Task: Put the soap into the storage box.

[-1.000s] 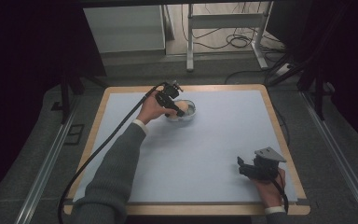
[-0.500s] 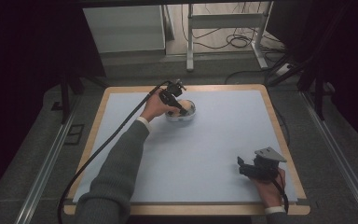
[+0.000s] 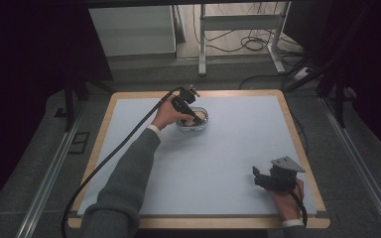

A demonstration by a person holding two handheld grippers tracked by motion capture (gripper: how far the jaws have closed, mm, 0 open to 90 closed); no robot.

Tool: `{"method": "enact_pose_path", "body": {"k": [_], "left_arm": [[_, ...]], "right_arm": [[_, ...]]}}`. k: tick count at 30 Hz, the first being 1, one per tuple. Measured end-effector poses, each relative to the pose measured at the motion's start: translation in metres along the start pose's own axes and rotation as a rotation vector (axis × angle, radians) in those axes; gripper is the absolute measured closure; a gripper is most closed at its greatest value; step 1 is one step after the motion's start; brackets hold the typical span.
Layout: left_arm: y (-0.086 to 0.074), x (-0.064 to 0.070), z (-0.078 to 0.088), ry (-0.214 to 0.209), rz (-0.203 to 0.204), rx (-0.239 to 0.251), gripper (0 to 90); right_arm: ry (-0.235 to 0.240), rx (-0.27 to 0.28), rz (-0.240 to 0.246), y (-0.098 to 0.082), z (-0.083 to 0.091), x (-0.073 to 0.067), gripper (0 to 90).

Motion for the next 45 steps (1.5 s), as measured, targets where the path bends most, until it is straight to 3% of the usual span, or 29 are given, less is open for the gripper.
{"method": "enact_pose_path", "body": {"k": [9,13,19,25,37,45], "left_arm": [[-0.009,0.013,0.022,0.012,-0.036,0.029,24.1],[-0.016,0.018,0.029,0.013,-0.025,0.052,22.6],[-0.03,0.03,0.049,0.028,-0.033,0.12,23.9],[-0.053,0.044,0.06,0.031,-0.029,0.126,23.2],[-0.113,0.066,0.074,0.022,0.002,0.192,21.6],[-0.159,0.077,0.077,-0.003,0.058,0.248,21.3]], "right_arm": [[-0.002,0.001,0.006,0.0,0.0,0.0,8.4],[-0.003,0.001,0.007,0.0,0.0,0.0,8.4],[-0.004,-0.001,0.008,0.0,0.0,0.0,8.4],[-0.008,0.0,0.014,0.0,0.0,-0.001,8.4],[-0.028,-0.002,0.038,0.0,-0.001,-0.003,8.4],[-0.027,0.002,0.034,0.0,0.0,-0.003,8.4]]}}
Point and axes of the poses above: each handheld gripper's, and its own axes: z roughly backward along the jaws, y roughly out of its top, x roughly to its right, the point moved 6 cm from there along -z, roughly forward along the jaws, and after that the axes turned 5 degrees about -y, right-handed, at the moved point
